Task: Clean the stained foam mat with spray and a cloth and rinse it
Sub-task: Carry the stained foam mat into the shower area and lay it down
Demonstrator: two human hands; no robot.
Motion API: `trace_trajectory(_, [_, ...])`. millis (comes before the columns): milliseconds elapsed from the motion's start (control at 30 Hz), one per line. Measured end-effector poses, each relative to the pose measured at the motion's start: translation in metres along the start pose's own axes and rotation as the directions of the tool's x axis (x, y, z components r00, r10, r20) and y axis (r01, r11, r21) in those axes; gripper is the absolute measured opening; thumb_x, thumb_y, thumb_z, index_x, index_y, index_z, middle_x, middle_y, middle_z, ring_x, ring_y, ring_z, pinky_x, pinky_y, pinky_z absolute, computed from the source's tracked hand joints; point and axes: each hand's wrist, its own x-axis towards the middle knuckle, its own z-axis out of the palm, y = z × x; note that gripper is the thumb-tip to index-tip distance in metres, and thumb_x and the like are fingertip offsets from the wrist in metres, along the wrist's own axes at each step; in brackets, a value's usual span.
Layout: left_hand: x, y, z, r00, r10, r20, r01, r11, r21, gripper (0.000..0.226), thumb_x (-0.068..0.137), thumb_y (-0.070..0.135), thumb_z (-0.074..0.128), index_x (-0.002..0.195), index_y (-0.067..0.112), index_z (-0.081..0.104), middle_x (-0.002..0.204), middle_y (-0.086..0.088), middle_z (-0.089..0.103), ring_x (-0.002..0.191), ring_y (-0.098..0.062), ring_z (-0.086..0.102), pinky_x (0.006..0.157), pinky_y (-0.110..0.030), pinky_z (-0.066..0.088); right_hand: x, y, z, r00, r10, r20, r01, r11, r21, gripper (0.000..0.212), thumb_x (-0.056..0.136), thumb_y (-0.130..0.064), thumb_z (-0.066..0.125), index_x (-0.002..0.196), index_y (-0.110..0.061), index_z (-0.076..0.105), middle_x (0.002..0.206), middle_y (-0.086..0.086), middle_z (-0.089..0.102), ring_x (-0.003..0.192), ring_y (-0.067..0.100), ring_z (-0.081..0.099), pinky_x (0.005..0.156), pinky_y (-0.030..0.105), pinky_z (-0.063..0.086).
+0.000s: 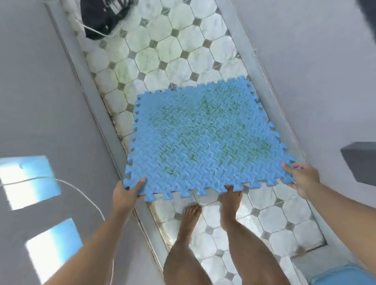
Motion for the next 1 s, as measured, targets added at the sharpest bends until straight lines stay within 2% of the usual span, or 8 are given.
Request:
trace_trajectory(100, [-0.032, 0.045, -0.028, 0.997, 0.064, 0.045, -0.069, 0.992, 0.110, 0.049, 0.079, 0.038, 0.089, 0.110, 0.005, 0.070, 0.101, -0.009, 0.079, 0.080, -0.018, 0.079, 0.075, -0.041, 0.066, -0.061, 0.001, -0.040, 0.999, 0.022, -0.026, -0.020, 0.997, 0.078, 0.034, 0.081, -0.015, 0.083, 0.105, -0.011, 0.058, 0.112, 0.015, 0.065, 0.088, 0.030, 0.067, 0.067, 0.040, 0.060])
trace_trajectory(200, [-0.060, 0.092, -0.042, 0.991, 0.098, 0.086, -0.114, 0.973, 0.200, 0.045, 0.079, 0.035, 0.090, 0.105, 0.004, 0.071, 0.097, -0.009, 0.080, 0.079, -0.021, 0.079, 0.074, -0.040, 0.066, -0.120, 0.019, -0.077, 0.994, 0.074, -0.084, -0.059, 0.983, 0.174, 0.034, 0.080, -0.011, 0.083, 0.105, -0.009, 0.060, 0.120, 0.017, 0.065, 0.087, 0.029, 0.068, 0.087, 0.051, 0.058])
trace_trajectory(333, [-0.084, 0.145, -0.040, 0.966, 0.122, 0.228, -0.195, 0.923, 0.333, 0.036, 0.078, 0.031, 0.091, 0.097, 0.005, 0.074, 0.085, -0.005, 0.079, 0.069, -0.019, 0.077, 0.078, -0.042, 0.066, -0.204, 0.074, -0.119, 0.962, 0.200, -0.183, -0.117, 0.916, 0.385, 0.030, 0.084, -0.005, 0.079, 0.104, -0.011, 0.058, 0.132, 0.014, 0.059, 0.099, 0.025, 0.063, 0.055, 0.031, 0.055])
trace_trajectory(400, [-0.099, 0.164, -0.033, 0.946, 0.120, 0.301, -0.240, 0.883, 0.403, 0.037, 0.077, 0.027, 0.092, 0.100, 0.003, 0.075, 0.085, -0.006, 0.078, 0.070, -0.020, 0.076, 0.070, -0.037, 0.067, -0.242, 0.117, -0.136, 0.941, 0.276, -0.196, -0.149, 0.857, 0.493, 0.024, 0.086, -0.004, 0.075, 0.096, -0.014, 0.056, 0.138, 0.015, 0.057, 0.106, 0.027, 0.061, 0.055, 0.032, 0.052])
trace_trajectory(600, [-0.148, 0.187, 0.024, 0.850, 0.074, 0.522, -0.432, 0.665, 0.609, 0.056, 0.069, 0.041, 0.094, 0.099, -0.002, 0.075, 0.092, -0.024, 0.078, 0.081, -0.039, 0.076, 0.081, -0.058, 0.063, -0.357, 0.279, -0.160, 0.832, 0.534, -0.148, -0.216, 0.558, 0.801, 0.021, 0.085, -0.004, 0.077, 0.098, -0.012, 0.062, 0.131, 0.010, 0.061, 0.087, 0.027, 0.065, 0.050, 0.031, 0.055])
trace_trajectory(767, [-0.269, 0.160, 0.101, 0.763, 0.043, 0.645, -0.592, 0.449, 0.669, 0.032, 0.081, 0.016, 0.088, 0.072, 0.000, 0.062, 0.062, -0.008, 0.055, 0.059, -0.024, 0.056, 0.040, -0.018, 0.049, -0.454, 0.404, -0.150, 0.731, 0.678, -0.079, -0.166, 0.288, 0.943, 0.019, 0.086, -0.004, 0.075, 0.095, -0.014, 0.061, 0.119, 0.023, 0.064, 0.065, 0.032, 0.068, 0.038, 0.024, 0.052])
trace_trajectory(867, [-0.324, 0.120, 0.147, 0.705, -0.012, 0.709, -0.664, 0.339, 0.666, 0.023, 0.085, 0.006, 0.083, 0.100, -0.006, 0.070, 0.075, -0.008, 0.065, 0.070, -0.018, 0.063, 0.041, -0.019, 0.054, -0.504, 0.463, -0.140, 0.657, 0.753, -0.037, -0.007, 0.055, 0.998, 0.022, 0.086, 0.003, 0.071, 0.098, -0.011, 0.062, 0.105, 0.018, 0.066, 0.057, 0.020, 0.067, 0.037, 0.023, 0.051])
trace_trajectory(1000, [-0.396, 0.056, 0.200, 0.625, -0.097, 0.775, -0.758, 0.165, 0.631, 0.023, 0.084, 0.007, 0.084, 0.100, -0.001, 0.070, 0.082, -0.007, 0.068, 0.074, -0.019, 0.068, 0.042, -0.019, 0.054, -0.558, 0.526, -0.130, 0.544, 0.838, 0.047, 0.170, -0.165, 0.971, 0.024, 0.090, 0.002, 0.067, 0.091, -0.019, 0.055, 0.098, 0.013, 0.067, 0.057, 0.010, 0.068, 0.043, 0.029, 0.057])
